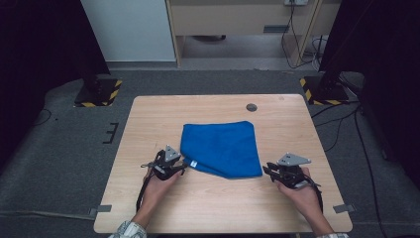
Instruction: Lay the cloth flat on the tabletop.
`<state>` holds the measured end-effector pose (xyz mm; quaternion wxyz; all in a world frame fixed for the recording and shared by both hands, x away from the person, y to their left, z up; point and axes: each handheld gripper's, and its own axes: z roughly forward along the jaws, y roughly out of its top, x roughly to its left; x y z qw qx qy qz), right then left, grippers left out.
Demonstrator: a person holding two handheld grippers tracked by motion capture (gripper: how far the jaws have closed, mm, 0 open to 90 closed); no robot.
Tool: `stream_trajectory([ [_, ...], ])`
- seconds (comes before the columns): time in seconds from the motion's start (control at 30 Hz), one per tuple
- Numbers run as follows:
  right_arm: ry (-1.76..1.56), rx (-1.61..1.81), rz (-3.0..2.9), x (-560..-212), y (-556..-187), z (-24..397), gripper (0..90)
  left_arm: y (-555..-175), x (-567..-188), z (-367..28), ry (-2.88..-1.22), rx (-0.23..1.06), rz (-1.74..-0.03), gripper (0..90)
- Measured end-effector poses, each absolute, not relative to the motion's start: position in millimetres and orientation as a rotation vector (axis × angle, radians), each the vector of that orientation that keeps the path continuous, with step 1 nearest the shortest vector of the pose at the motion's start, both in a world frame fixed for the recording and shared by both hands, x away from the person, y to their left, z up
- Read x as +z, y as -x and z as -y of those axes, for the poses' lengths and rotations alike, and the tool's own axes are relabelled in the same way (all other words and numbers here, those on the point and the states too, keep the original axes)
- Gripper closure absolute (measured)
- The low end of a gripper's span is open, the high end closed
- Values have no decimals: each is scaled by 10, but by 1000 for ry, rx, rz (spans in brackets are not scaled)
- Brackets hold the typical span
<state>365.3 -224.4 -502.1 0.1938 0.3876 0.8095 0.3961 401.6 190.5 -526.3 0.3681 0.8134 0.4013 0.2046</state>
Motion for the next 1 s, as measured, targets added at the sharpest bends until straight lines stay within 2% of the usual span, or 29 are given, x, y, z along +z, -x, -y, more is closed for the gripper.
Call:
stream_trajectory([
  [0.23, -1087, 1102, -2254, -5007, -3631, 2229, 670, -4046, -5302, -1825, -2142, 514, -997, 630],
  [0.43, -1098, 1098, -2270, -5025, -3608, 2223, 631, -4035, -5316, -1820, -2145, 486, -958, 782],
  [0.63, -1091, 1108, -2296, -5054, -3610, 2200, 638, -4022, -5308, -1810, -2161, 494, -946, 862],
  [1.0, -1079, 1058, -2411, -5200, -3665, 2118, 606, -3907, -5200, -1847, -2140, 539, -943, 875],
])
